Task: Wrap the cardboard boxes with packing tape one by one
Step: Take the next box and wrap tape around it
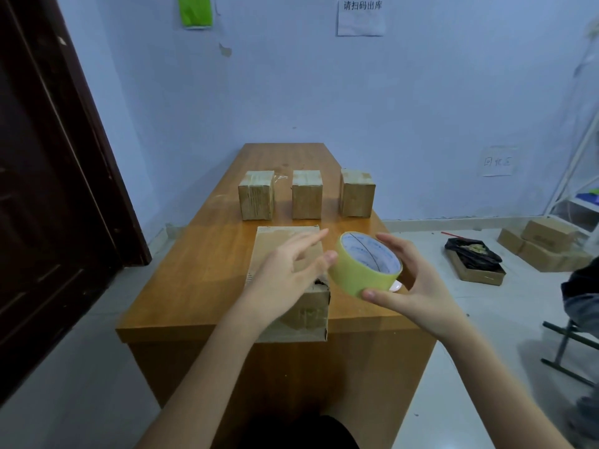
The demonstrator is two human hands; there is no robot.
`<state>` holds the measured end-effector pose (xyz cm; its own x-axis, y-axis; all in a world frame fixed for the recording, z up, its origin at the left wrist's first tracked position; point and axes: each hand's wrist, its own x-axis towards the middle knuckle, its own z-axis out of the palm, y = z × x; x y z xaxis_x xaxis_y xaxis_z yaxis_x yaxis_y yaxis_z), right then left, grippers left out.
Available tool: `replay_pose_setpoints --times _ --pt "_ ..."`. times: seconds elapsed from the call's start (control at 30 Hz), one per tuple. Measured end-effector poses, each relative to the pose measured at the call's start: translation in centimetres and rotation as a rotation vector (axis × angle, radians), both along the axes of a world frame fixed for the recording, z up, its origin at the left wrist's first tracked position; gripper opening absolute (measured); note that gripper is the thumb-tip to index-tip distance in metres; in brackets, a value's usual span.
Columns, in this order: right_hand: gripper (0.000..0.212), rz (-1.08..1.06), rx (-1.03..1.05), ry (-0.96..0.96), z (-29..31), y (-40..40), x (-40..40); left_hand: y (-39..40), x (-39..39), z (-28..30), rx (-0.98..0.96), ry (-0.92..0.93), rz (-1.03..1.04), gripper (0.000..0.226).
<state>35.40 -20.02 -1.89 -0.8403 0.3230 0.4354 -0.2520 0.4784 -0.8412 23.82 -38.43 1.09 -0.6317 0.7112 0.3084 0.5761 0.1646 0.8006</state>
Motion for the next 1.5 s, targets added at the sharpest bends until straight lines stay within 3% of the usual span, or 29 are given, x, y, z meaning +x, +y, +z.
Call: replay_pose_setpoints --times 0.23,0.4,0.7,1.03,1.23,1.4,1.5 --pt "0.079 -0.01 -0.008 0.018 0.0 -0.6 -0.2 1.0 1.9 -0.7 0.293 -0.062 0.082 0.044" --pt "0.082 0.018 0.011 0.032 -0.2 -0.7 -0.1 1.3 1.4 -0.7 0.293 -0.14 0.145 0.024" --pt "0.084 0.055 0.0 0.075 -0.2 -0.9 -0.2 1.2 1.0 -0.2 0.381 -0.221 0.129 0.029" --pt "0.081 0.076 -0.044 0.201 -0.3 -1.2 -0.7 2.4 2.0 -0.7 0.305 -0.089 0.223 0.026" --pt "0.085 0.09 -0.091 0.263 -0.4 -1.2 -1.1 2.7 2.5 -0.9 0.373 -0.034 0.186 0.033" --pt "0.08 0.077 -0.136 0.291 -0.4 -1.3 -1.2 2.5 2.4 -0.7 0.298 0.08 0.206 0.019" --pt "0.072 0.066 -0.151 0.298 -0.3 -1.4 -1.2 2.1 2.2 -0.1 0.335 -0.004 0.193 0.007"
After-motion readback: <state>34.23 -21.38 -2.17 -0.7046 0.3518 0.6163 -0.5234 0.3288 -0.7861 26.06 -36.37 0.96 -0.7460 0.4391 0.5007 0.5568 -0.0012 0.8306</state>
